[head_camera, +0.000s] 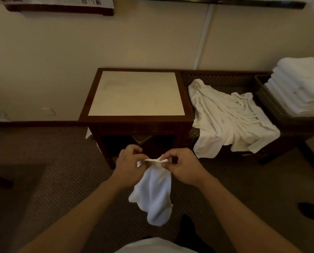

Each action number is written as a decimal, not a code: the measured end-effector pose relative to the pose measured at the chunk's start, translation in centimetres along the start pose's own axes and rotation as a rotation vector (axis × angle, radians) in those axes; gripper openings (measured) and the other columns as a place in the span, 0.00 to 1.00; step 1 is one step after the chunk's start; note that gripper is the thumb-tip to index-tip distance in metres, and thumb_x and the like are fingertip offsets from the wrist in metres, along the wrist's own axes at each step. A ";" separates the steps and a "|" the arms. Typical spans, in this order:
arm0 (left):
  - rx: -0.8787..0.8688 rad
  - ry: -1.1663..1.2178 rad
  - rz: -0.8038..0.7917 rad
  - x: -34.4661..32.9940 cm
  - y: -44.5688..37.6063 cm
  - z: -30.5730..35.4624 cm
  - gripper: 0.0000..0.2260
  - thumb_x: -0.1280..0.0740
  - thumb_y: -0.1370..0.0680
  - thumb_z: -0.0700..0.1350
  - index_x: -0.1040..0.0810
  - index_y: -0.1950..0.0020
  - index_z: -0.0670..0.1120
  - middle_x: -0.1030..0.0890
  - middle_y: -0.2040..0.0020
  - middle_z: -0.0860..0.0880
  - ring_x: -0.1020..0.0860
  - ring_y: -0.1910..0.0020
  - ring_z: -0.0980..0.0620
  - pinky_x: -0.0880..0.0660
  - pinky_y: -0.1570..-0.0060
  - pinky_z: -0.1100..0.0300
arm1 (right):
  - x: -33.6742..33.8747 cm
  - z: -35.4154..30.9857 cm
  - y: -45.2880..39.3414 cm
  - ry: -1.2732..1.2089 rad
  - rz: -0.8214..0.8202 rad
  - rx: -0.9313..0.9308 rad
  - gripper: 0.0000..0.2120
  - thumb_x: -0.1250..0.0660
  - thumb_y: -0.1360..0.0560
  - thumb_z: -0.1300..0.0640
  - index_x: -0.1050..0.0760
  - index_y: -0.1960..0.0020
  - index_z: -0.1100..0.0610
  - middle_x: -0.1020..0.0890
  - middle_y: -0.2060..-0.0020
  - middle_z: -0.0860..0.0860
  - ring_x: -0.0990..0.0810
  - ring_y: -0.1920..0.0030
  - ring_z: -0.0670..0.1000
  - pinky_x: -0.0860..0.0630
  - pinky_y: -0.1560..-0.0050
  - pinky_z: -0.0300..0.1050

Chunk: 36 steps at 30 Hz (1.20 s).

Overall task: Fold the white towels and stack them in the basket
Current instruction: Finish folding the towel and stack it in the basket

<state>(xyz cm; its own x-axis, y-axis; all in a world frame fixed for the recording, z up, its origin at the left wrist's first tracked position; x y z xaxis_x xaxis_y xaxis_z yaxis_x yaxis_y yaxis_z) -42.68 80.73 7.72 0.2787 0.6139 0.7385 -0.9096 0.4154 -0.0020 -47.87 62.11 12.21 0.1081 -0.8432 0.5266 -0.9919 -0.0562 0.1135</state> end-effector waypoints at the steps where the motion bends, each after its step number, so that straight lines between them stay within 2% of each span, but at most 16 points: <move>1: -0.044 0.074 -0.055 -0.2 0.1 0.6 0.10 0.32 0.22 0.56 0.14 0.48 0.54 0.27 0.34 0.57 0.29 0.36 0.56 0.28 0.41 0.55 | 0.1 -0.4 -0.2 -0.003 -0.023 -0.007 0.07 0.26 0.25 0.59 0.15 0.50 0.47 0.15 0.58 0.44 0.17 0.55 0.42 0.19 0.55 0.40; 2: -0.073 0.183 -0.125 -0.4 0.2 1.4 0.07 0.31 0.21 0.52 0.15 0.48 0.53 0.28 0.33 0.59 0.29 0.34 0.59 0.27 0.39 0.55 | 0.2 -0.7 -0.3 -0.010 -0.039 -0.010 0.08 0.25 0.26 0.59 0.15 0.50 0.48 0.16 0.59 0.43 0.17 0.56 0.42 0.20 0.57 0.38; 4: -0.075 0.352 -0.198 -0.7 0.6 2.7 0.06 0.32 0.19 0.46 0.16 0.46 0.51 0.21 0.40 0.59 0.22 0.40 0.60 0.21 0.44 0.55 | 0.6 -1.3 -0.3 -0.066 -0.073 -0.012 0.07 0.24 0.27 0.59 0.14 0.50 0.50 0.15 0.59 0.44 0.17 0.58 0.42 0.21 0.58 0.37; 7: 0.028 0.515 -0.158 -0.9 0.8 2.8 0.07 0.34 0.17 0.46 0.17 0.51 0.51 0.18 0.56 0.46 0.19 0.57 0.54 0.21 0.56 0.48 | 1.2 -1.5 -0.1 -0.190 -0.096 -0.012 0.09 0.22 0.28 0.61 0.16 0.49 0.55 0.14 0.55 0.51 0.15 0.54 0.49 0.17 0.54 0.44; 10: 0.042 0.577 -0.105 -1.1 0.7 3.0 0.08 0.34 0.18 0.44 0.19 0.55 0.47 0.20 0.59 0.41 0.23 0.62 0.48 0.26 0.60 0.51 | 1.2 -0.6 0.4 -0.292 0.012 -0.047 0.10 0.24 0.27 0.65 0.19 0.49 0.55 0.14 0.56 0.54 0.16 0.55 0.50 0.18 0.52 0.46; 12: 0.016 0.579 -0.095 -0.9 0.5 3.5 0.06 0.32 0.19 0.43 0.18 0.55 0.47 0.20 0.58 0.43 0.21 0.60 0.44 0.24 0.60 0.52 | 1.0 0.5 0.8 -0.414 0.113 -0.092 0.10 0.26 0.26 0.67 0.22 0.49 0.56 0.15 0.56 0.55 0.17 0.55 0.50 0.19 0.51 0.50; 15: -0.029 0.494 -0.140 -0.7 -0.1 3.8 0.05 0.28 0.23 0.43 0.19 0.59 0.50 0.19 0.56 0.50 0.20 0.58 0.48 0.22 0.59 0.54 | 1.0 1.5 0.9 -0.507 0.173 -0.135 0.12 0.30 0.25 0.70 0.24 0.48 0.56 0.15 0.55 0.55 0.17 0.54 0.51 0.19 0.51 0.50; 17: -0.027 0.487 -0.230 -1.2 -0.2 3.6 0.06 0.27 0.24 0.43 0.19 0.60 0.50 0.20 0.47 0.57 0.20 0.52 0.54 0.21 0.53 0.55 | 1.2 1.1 0.8 -0.483 0.142 -0.125 0.13 0.32 0.24 0.71 0.25 0.47 0.55 0.16 0.54 0.56 0.18 0.54 0.50 0.20 0.52 0.46; 20: -0.054 0.501 -0.297 -2.1 0.0 3.6 0.04 0.28 0.23 0.44 0.17 0.59 0.49 0.27 0.31 0.64 0.25 0.36 0.63 0.22 0.42 0.54 | 1.5 0.1 0.7 -0.320 0.056 -0.070 0.14 0.35 0.21 0.69 0.26 0.45 0.51 0.17 0.53 0.50 0.19 0.53 0.44 0.22 0.52 0.39; 22: -0.056 0.556 -0.237 -2.2 -0.1 3.7 0.05 0.29 0.22 0.42 0.18 0.58 0.45 0.22 0.34 0.61 0.23 0.36 0.61 0.21 0.42 0.51 | 1.7 -0.3 0.6 -0.141 0.056 -0.018 0.14 0.36 0.20 0.65 0.26 0.44 0.45 0.19 0.52 0.45 0.20 0.51 0.43 0.22 0.50 0.40; 25: -0.031 0.568 -0.153 -2.1 -0.5 4.0 0.05 0.30 0.21 0.44 0.18 0.56 0.45 0.17 0.46 0.55 0.18 0.48 0.53 0.19 0.48 0.43 | 2.3 -1.0 0.6 -0.042 0.165 0.045 0.16 0.38 0.18 0.63 0.27 0.41 0.41 0.20 0.53 0.45 0.21 0.53 0.45 0.23 0.52 0.42; 28: -0.069 0.590 -0.176 -2.1 -1.1 4.8 0.08 0.28 0.24 0.47 0.18 0.57 0.43 0.19 0.45 0.54 0.19 0.48 0.51 0.20 0.48 0.44 | 2.6 -1.9 0.2 -0.038 0.149 0.058 0.18 0.38 0.18 0.63 0.26 0.39 0.41 0.19 0.50 0.47 0.21 0.51 0.44 0.23 0.51 0.41; 30: -0.072 0.679 -0.206 -2.0 -1.5 5.1 0.09 0.28 0.25 0.50 0.17 0.57 0.44 0.18 0.43 0.50 0.19 0.46 0.49 0.20 0.46 0.44 | 2.9 -2.3 -0.3 -0.023 0.130 0.052 0.18 0.37 0.19 0.63 0.23 0.39 0.41 0.19 0.44 0.41 0.22 0.43 0.39 0.25 0.43 0.37; 32: -0.057 0.718 -0.209 -2.0 -2.0 5.4 0.05 0.27 0.24 0.49 0.16 0.53 0.47 0.16 0.48 0.46 0.18 0.48 0.47 0.20 0.46 0.43 | 3.6 -2.4 -0.6 -0.021 0.154 0.039 0.19 0.37 0.19 0.64 0.22 0.39 0.42 0.20 0.46 0.36 0.23 0.42 0.37 0.27 0.42 0.35; 34: -0.078 0.652 -0.172 -2.1 -2.5 5.5 0.04 0.27 0.22 0.47 0.17 0.50 0.48 0.17 0.52 0.48 0.18 0.51 0.48 0.19 0.49 0.45 | 4.4 -2.6 -0.6 -0.026 0.184 0.034 0.19 0.37 0.19 0.65 0.21 0.40 0.43 0.21 0.53 0.32 0.23 0.48 0.36 0.29 0.48 0.32; 36: -0.155 0.492 -0.109 -2.2 -2.7 5.5 0.04 0.28 0.22 0.47 0.18 0.49 0.50 0.20 0.51 0.53 0.20 0.53 0.52 0.20 0.53 0.50 | 4.7 -2.7 -0.5 -0.012 0.194 0.031 0.17 0.38 0.19 0.65 0.21 0.42 0.43 0.20 0.52 0.35 0.23 0.48 0.37 0.28 0.50 0.32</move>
<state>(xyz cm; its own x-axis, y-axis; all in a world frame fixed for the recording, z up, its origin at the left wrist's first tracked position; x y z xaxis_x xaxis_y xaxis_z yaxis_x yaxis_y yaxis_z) -42.57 74.53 9.81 0.5145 0.7887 0.3365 -0.8216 0.5658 -0.0699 -46.65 59.61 16.89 -0.0863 -0.8459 0.5263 -0.9957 0.0917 -0.0157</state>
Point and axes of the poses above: each hand's wrist, its own y-axis away from the middle knuckle, its own x-axis out of the back of the hand, z = x × y, the point moved 6 cm from there along -y, towards the middle knuckle
